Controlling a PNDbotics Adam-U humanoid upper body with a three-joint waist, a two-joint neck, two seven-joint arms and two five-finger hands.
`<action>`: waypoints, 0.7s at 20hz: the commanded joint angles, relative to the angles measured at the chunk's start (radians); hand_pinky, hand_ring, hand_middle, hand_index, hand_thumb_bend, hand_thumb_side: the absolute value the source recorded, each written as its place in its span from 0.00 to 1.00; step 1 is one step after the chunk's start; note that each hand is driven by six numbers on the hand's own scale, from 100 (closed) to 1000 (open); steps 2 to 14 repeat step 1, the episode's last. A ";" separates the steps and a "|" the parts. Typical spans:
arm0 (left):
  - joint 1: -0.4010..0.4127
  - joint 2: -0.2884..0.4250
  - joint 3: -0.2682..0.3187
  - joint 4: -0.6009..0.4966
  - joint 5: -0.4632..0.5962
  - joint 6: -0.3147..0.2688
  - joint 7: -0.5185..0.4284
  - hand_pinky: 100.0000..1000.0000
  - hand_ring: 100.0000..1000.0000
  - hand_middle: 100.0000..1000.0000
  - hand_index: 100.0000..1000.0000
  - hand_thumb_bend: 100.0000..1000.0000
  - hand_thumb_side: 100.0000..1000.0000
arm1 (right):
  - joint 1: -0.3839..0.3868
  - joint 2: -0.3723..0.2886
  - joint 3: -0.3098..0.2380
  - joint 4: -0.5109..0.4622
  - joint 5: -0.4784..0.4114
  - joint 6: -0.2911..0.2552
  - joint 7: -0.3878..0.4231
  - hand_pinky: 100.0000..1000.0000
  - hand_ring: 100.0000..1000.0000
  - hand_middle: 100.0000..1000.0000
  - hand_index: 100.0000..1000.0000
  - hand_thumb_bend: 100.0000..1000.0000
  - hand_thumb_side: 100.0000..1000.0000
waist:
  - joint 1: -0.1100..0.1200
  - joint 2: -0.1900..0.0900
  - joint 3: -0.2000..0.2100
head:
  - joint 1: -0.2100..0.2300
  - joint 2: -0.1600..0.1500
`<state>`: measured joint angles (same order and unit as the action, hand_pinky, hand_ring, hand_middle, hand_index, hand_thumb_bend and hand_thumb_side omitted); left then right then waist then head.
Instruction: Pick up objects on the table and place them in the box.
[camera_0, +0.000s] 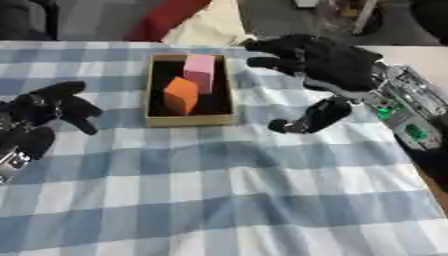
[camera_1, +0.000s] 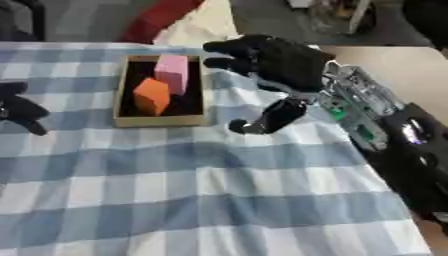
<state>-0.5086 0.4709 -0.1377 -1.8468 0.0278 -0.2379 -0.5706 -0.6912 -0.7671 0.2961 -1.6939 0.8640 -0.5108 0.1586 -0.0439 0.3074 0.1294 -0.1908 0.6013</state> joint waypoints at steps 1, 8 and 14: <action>-0.003 0.013 0.012 -0.018 0.002 -0.003 -0.006 0.85 0.65 0.73 1.00 0.00 0.89 | 0.013 -0.046 -0.036 -0.101 -0.029 0.023 0.050 0.85 0.92 1.00 1.00 0.43 0.48 | 0.006 -0.023 -0.004 | 0.006 -0.004; -0.003 0.013 0.012 -0.018 0.002 -0.003 -0.006 0.85 0.65 0.73 1.00 0.00 0.89 | 0.013 -0.046 -0.036 -0.101 -0.029 0.023 0.050 0.85 0.92 1.00 1.00 0.43 0.48 | 0.006 -0.023 -0.004 | 0.006 -0.004; -0.003 0.013 0.012 -0.018 0.002 -0.003 -0.006 0.85 0.65 0.73 1.00 0.00 0.89 | 0.013 -0.046 -0.036 -0.101 -0.029 0.023 0.050 0.85 0.92 1.00 1.00 0.43 0.48 | 0.006 -0.023 -0.004 | 0.006 -0.004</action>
